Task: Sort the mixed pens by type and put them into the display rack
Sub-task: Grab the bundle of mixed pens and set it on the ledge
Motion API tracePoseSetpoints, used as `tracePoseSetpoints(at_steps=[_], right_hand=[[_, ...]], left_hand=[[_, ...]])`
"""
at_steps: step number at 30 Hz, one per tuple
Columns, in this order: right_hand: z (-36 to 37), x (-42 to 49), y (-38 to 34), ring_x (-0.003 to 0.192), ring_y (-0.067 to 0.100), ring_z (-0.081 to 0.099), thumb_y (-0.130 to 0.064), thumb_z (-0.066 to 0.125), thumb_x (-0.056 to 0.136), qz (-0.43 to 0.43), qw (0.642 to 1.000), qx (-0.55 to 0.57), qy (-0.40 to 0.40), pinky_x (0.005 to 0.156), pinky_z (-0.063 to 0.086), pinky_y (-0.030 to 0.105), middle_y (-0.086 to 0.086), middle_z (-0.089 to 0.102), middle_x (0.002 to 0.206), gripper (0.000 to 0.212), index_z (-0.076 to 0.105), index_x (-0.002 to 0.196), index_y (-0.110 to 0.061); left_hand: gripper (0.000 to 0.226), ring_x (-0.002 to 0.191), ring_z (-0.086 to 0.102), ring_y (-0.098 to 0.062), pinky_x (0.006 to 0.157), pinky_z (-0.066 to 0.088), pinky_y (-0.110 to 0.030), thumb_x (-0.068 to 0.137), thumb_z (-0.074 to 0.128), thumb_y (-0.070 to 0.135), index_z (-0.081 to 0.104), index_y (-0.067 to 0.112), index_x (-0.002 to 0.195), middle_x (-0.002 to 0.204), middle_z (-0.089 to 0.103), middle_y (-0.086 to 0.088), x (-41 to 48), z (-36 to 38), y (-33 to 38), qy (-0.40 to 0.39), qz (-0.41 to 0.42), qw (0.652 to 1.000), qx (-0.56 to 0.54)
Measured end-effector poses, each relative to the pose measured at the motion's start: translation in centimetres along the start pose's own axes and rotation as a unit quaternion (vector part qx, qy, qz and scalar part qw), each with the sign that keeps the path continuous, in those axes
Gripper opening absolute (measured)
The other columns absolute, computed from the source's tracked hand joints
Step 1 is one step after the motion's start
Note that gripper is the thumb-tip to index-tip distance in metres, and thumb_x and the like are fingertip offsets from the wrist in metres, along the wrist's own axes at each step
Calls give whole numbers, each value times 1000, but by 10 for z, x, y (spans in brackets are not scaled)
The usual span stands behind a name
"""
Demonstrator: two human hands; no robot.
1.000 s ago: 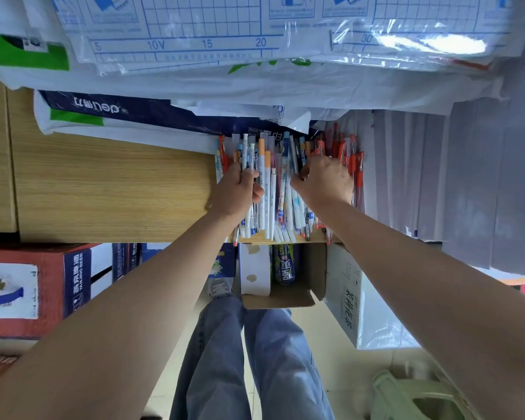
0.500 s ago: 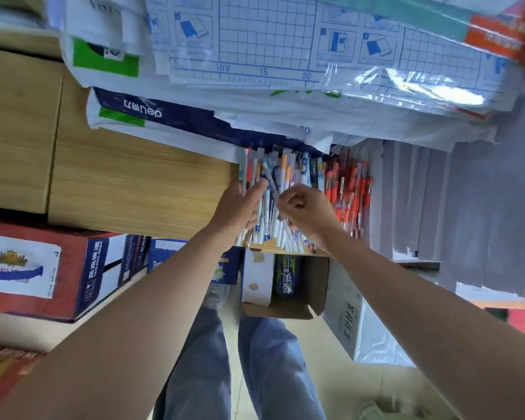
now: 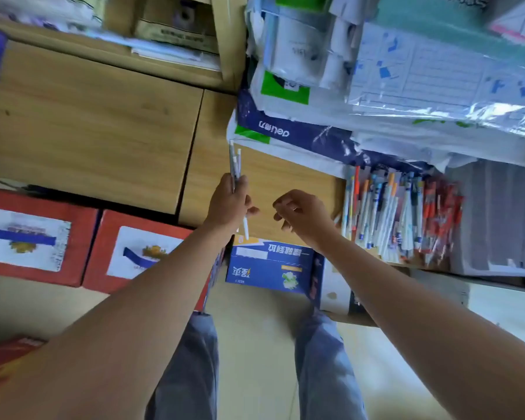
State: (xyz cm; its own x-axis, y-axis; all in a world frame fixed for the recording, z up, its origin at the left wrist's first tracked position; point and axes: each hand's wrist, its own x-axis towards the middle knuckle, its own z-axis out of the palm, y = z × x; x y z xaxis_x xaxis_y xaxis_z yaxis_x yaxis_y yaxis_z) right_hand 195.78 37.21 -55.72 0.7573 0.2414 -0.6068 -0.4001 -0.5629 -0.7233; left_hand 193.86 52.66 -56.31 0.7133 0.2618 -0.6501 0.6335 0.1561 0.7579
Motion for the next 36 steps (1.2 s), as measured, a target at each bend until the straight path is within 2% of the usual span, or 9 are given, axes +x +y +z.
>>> tracePoseSetpoints(at_steps=[5,9,12,15,19,23,26,30,36], right_hand=[[104,18,-43,49,9,57,-10,54,93,27,1000,-15,1,47,45,17,7,68,79,11,65,92,-8],[176,44,-78,72,17,61,-11,54,92,-8,998,-65,-23,67,49,28,-2,63,82,15,66,100,-9],[213,67,-98,92,20,61,-16,55,93,-47,986,-151,-52,82,48,31,2,63,105,22,64,113,-13],[236,89,-114,106,25,58,-23,53,95,-83,961,-253,-66,90,48,35,7,49,135,36,52,131,-17],[255,117,-130,140,27,30,-25,51,96,-98,923,-356,-110,107,35,37,5,18,159,53,35,146,-21],[273,136,-135,143,29,21,-28,49,96,-100,877,-451,-134,108,36,43,3,1,162,60,24,150,-23],[286,145,-139,140,30,22,-24,51,93,-97,857,-497,-98,105,38,44,4,7,160,62,26,149,-25],[304,159,-155,132,26,34,-23,51,92,-121,864,-489,-3,102,36,39,7,27,152,46,44,137,-19],[347,187,-187,140,24,21,-26,53,93,-156,886,-435,-29,110,30,40,1,13,159,55,35,145,-23]], left_hand=[[17,56,36,-25,57,35,-37,98,44,32,40,15,97,65,39,0,18,-136,-5,12,29,982,185],[18,64,49,-28,57,39,-32,98,42,19,45,5,108,83,51,-11,39,-217,-8,32,-12,949,313],[21,65,56,-35,63,52,-46,100,40,28,44,8,105,91,59,-24,55,-258,-9,49,-9,956,289],[19,58,51,-36,58,47,-44,100,39,32,42,13,99,79,57,-22,69,-286,-6,68,4,948,310],[21,67,48,-28,57,31,-33,99,41,25,46,7,108,78,51,-7,81,-313,1,78,-3,921,382],[22,56,41,-14,50,26,-33,100,39,19,44,0,111,69,43,0,94,-336,-3,80,-10,915,396],[25,62,47,-25,56,29,-32,101,38,20,45,-2,112,79,52,-10,107,-354,-7,91,-2,902,422],[30,98,57,-41,71,36,-37,101,39,21,47,-3,117,109,59,-24,137,-382,-12,128,3,886,446],[29,101,55,-39,83,42,-40,98,47,20,52,0,120,119,50,-22,172,-421,-2,159,45,863,477]])
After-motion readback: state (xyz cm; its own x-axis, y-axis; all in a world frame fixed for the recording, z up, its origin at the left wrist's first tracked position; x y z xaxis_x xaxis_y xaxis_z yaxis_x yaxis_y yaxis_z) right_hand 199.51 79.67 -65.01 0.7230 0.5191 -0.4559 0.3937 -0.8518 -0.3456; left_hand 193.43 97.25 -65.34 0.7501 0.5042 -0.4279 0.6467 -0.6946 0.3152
